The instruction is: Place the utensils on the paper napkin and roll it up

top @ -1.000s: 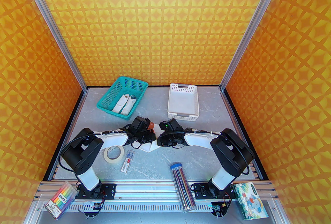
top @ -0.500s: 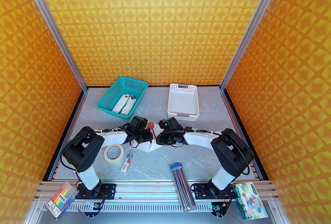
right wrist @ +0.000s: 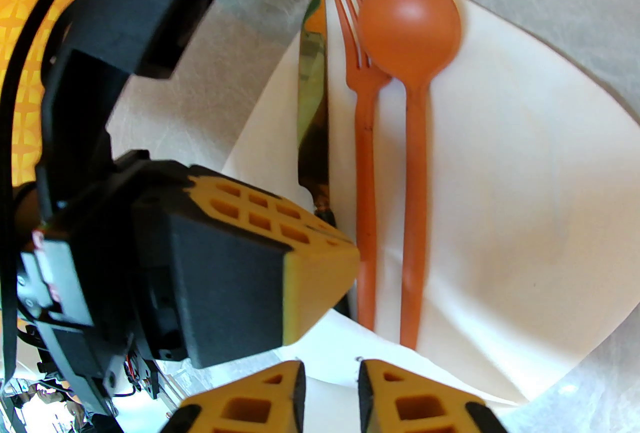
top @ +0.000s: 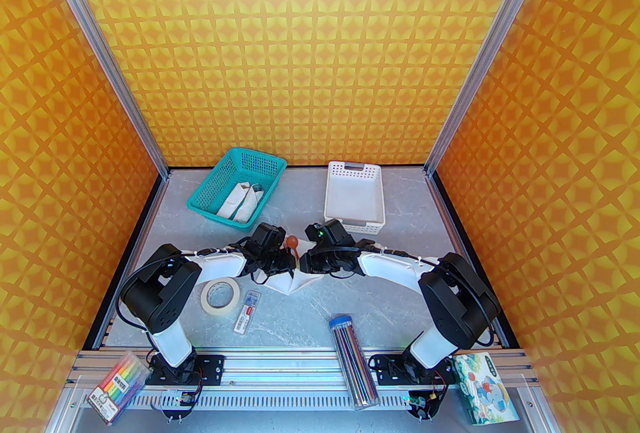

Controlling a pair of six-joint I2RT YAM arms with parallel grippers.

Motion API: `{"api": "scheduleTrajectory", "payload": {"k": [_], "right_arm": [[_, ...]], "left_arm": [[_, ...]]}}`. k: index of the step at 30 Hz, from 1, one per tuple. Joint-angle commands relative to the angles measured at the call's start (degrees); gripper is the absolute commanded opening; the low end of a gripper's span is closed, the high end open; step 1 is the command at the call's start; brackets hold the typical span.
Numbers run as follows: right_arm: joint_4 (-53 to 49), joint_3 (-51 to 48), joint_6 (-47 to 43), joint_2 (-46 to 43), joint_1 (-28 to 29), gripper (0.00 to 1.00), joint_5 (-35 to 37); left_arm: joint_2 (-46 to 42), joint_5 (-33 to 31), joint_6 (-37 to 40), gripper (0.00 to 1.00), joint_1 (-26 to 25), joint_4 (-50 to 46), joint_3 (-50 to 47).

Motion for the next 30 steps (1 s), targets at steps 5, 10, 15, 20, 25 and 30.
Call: {"api": "scheduleTrajectory", "payload": {"k": [5, 10, 15, 20, 25, 30], "right_arm": [[-8.2, 0.2, -2.2, -5.7, -0.4, 0.36, 8.6], [-12.1, -2.4, -1.7, -10.6, -1.9, 0.42, 8.5], [-12.6, -7.0, 0.7, -15.6, -2.0, 0.48, 4.8], [-10.0, -12.6, 3.4, -18.1, -2.0, 0.31, -0.7], [-5.3, -15.4, 5.4, -16.3, -1.7, 0.19, -4.1], [1.3, -14.1, 7.9, -11.0, 0.6, 0.18, -5.7]], "left_arm": [[-7.1, -3.5, 2.9, 0.09, 1.1, -3.8, -1.4], [-12.1, -4.4, 3.7, 0.15, 2.1, -5.2, -3.4], [-17.8, -4.7, 3.9, 0.19, 2.1, -6.4, -6.4], [-22.1, -4.8, 3.9, 0.2, 2.1, -7.8, -9.3], [-23.7, -5.0, 3.5, 0.2, 2.1, -8.2, -10.4], [-24.5, -5.0, 3.2, 0.2, 1.8, -8.5, -10.5]]}}
